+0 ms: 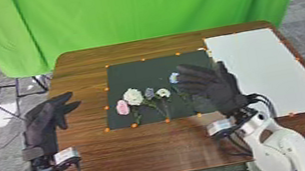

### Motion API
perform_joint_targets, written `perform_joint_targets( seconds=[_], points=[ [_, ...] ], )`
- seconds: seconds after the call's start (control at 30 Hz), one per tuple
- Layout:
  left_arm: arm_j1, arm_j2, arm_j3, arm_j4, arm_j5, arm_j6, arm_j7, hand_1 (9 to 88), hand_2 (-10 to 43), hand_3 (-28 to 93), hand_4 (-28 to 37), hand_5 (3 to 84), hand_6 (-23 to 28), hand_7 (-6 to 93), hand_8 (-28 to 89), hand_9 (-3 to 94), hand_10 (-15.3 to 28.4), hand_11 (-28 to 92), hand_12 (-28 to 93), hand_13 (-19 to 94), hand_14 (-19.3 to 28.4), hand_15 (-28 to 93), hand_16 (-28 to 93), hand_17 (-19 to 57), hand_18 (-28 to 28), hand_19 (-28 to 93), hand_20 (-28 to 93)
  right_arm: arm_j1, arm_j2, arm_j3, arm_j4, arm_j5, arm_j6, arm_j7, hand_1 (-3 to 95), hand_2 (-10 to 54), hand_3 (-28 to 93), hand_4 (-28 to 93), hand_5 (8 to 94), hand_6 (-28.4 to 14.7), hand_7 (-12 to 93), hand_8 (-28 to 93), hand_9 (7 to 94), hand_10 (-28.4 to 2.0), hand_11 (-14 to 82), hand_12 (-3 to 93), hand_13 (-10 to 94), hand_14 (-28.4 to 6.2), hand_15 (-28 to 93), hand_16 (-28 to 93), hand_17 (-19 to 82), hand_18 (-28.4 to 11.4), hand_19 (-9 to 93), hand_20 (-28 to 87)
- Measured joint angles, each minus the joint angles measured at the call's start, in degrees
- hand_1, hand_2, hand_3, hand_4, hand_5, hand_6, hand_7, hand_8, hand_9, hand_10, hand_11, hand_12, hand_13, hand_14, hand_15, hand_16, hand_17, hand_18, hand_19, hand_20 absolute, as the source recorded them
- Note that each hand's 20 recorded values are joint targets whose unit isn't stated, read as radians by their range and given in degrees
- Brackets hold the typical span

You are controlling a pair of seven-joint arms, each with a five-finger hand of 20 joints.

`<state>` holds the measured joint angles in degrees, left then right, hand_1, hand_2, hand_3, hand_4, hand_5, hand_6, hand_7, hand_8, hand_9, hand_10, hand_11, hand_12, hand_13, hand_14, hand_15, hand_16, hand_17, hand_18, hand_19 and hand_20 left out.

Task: Arrange flowers

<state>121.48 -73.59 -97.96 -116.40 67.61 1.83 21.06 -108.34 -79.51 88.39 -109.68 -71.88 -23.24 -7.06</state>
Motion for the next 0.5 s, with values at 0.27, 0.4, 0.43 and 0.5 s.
perform_joint_targets(
  seconds=[0.27,0.4,0.43,0.5],
  points=[
    [0.6,-0.42,-0.56,-0.12,1.93,-0.37,-0.99,25.8,-2.6,66,-17.8,61.3,3.5,14.9,-7,71.8,15.9,75,26,53,20.2,21,1,8.0,13.7,7,17,-0.1,-0.3,-0.1,-0.1,-0.7,0.9,0.5,0.1,11.6,61,-20,45.6,-2.0,5,-5,45.8,-16.2,5.7,16.2,35,-19.1,9,24,13,-19.8,13,27],
    [0.5,-0.42,-0.55,-0.13,-1.84,-0.41,-1.01,26.0,-2.5,66,-17.8,61.5,3.6,14.9,-7,71.8,15.9,75,26,53,20.2,21,1,7.9,13.8,7,17,-0.1,-0.2,-0.7,-0.1,-1.2,1.1,-0.1,0.8,11.1,61,-19,43.6,-1.9,5,-5,45.9,-16.2,5.8,16.3,36,-18.9,10,24,13,-19.8,14,27],
    [0.5,-0.42,-0.58,-0.18,-1.50,-0.40,-1.06,26.0,-2.5,66,-17.9,61.2,3.7,14.7,-7,71.2,15.9,75,26,53,20.2,21,1,7.9,13.8,7,17,-0.1,-0.1,-1.0,-0.1,-1.1,1.3,-0.3,1.1,10.8,62,-19,43.2,-1.9,5,-5,45.9,-16.2,5.7,16.3,36,-18.9,10,24,13,-19.8,14,27],
    [0.7,-0.50,-0.75,-0.49,-0.70,-0.31,-1.33,26.0,-2.3,66,-18.0,60.9,3.6,14.7,-7,70.9,16.1,75,26,53,20.3,21,1,7.7,13.8,7,17,-0.1,-0.1,-1.3,-0.1,-1.0,1.5,-0.3,2.8,10.1,62,-19,42.6,-1.6,5,-5,45.9,-16.2,5.6,16.1,36,-18.9,10,24,13,-19.9,14,27]
  ],
)
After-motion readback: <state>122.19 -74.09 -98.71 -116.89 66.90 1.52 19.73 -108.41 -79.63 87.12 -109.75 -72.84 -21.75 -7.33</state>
